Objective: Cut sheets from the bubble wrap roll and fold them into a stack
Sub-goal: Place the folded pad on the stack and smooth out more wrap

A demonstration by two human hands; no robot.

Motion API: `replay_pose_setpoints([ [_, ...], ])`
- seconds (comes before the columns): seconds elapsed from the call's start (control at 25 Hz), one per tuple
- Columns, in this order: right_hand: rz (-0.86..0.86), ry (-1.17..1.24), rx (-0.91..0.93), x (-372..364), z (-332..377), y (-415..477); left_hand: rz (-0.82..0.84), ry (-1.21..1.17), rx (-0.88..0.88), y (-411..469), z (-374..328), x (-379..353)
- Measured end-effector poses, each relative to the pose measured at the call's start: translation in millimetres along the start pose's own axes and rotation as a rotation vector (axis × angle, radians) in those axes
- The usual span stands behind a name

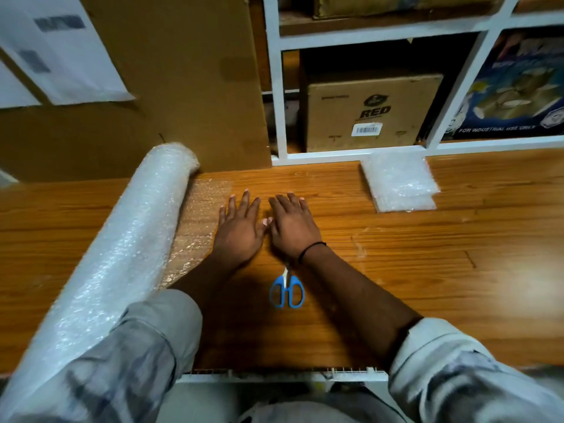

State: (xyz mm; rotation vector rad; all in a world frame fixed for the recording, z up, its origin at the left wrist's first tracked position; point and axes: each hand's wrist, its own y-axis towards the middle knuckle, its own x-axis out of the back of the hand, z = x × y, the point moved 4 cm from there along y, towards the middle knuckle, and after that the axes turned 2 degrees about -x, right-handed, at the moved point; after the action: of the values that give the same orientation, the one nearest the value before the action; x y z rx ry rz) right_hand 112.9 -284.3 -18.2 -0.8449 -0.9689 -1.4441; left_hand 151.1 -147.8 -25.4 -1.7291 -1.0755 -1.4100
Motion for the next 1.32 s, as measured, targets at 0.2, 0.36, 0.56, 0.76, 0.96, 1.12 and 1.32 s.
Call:
replay_pose_setpoints([
  [0.2,0.041,0.102,-0.026,-52.5,105.2,-20.1,-0.005,0.028,0.053,-61.3,84.3,15.3],
  [0.36,0.077,0.162,-0.065,-100.3,167.2,-38.5,-0.043,-0.007,0.065,-102.8,136.5,21.5],
  [0.56,0.107,0.081,-0.109,-143.9,223.8,-57.2,-0.026,0.029,-0.086,-132.3,177.2,30.5],
  [0.76,0.220,-0.192,-0.148,-167.4,233.8,-66.1,0.047,0.213,-0.133,-139.6,191.5,35.2],
  [0.96,0.231,-0.266,-0.109,-158.8,212.9,-52.4,0.058,0.326,-0.104,-131.5,207.8,49.1],
  [1.12,0.247,-0.293,-0.085,-145.1,191.3,-48.4,0.046,0.347,-0.092,-120.6,214.8,64.4],
  [1.32,0.193,-0.184,-0.194,-137.8,200.9,-51.5,0.044,0.389,-0.107,-120.7,216.1,60.7],
])
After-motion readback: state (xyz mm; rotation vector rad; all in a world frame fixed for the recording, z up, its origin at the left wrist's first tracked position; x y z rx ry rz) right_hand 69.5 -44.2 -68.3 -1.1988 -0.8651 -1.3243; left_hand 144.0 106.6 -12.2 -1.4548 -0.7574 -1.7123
